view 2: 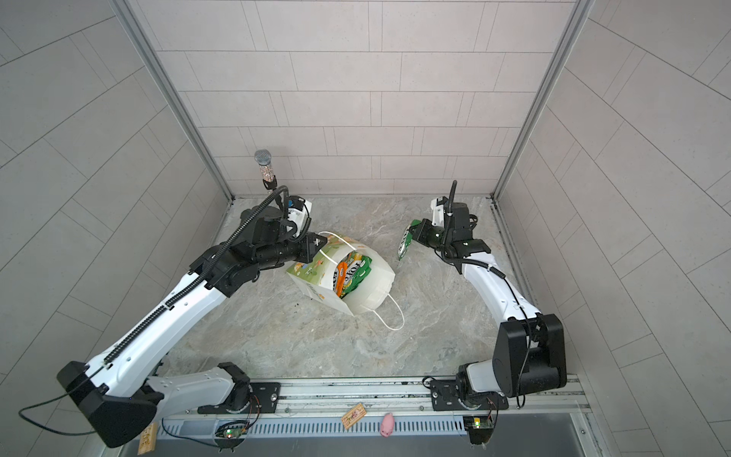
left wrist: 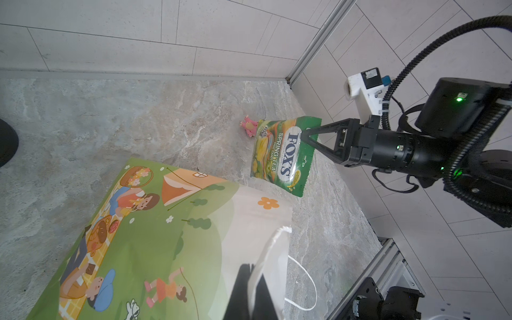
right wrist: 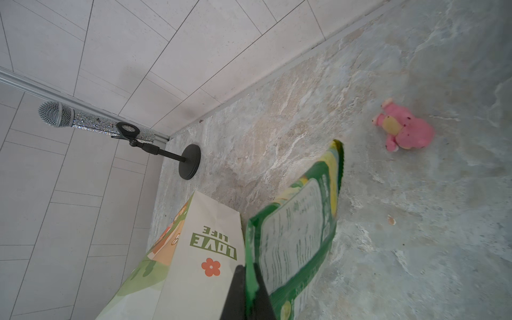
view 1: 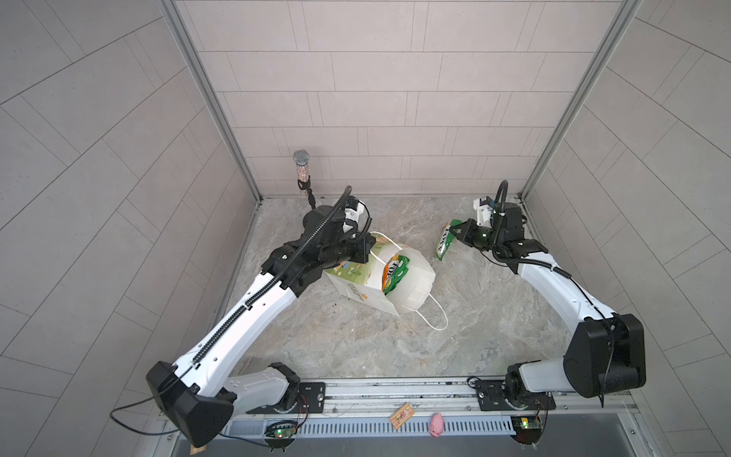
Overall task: Take the snacks out of the paper bag
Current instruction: Place the snack at the middle-right of the table.
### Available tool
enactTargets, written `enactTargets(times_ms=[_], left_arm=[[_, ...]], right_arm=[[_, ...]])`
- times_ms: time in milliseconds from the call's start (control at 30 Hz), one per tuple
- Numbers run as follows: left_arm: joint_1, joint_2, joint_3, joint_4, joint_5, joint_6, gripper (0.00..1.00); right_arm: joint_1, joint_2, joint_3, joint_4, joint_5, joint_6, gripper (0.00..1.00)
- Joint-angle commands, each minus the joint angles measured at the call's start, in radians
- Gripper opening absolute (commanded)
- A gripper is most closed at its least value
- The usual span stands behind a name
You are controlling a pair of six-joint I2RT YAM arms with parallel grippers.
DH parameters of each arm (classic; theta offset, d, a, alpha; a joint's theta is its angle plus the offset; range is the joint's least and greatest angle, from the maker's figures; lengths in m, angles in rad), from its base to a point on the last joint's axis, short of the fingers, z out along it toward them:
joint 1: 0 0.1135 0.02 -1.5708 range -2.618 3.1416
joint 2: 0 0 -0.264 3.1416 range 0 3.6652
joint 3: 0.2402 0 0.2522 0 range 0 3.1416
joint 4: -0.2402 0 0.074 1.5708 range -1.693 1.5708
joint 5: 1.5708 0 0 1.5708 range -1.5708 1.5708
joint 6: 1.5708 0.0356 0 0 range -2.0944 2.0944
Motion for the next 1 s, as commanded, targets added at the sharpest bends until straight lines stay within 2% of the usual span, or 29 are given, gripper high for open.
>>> enactTargets(times_ms=[0, 233, 467, 733, 967], left_arm=[[0.001, -0.022, -0.009, 0.022, -0.002, -0.01, 0.0], [0.001, -0.024, -0.011, 0.024, 0.003, -0.015, 0.0], [0.001, -0.02, -0.013, 0.026, 0.007, -0.018, 0.0], [0.002, -0.015, -0.011, 0.03, 0.014, -0.019, 0.0], [0.001, -0.002, -0.004, 0.034, 0.026, -0.024, 0.0]], right_arm=[[0.001, 0.029, 0.01, 0.148, -0.079, 0.035, 0.0], [-0.005, 0.178, -0.052, 0.316, -0.192, 0.128, 0.0], [-0.085, 0.17, -0.173, 0.317, -0.197, 0.106, 0.0], [-0.265, 0.132, -0.229, 0.047, -0.184, -0.122, 0.0], [-0.276, 0.214, -0.139, -0.226, -0.106, -0.316, 0.0]])
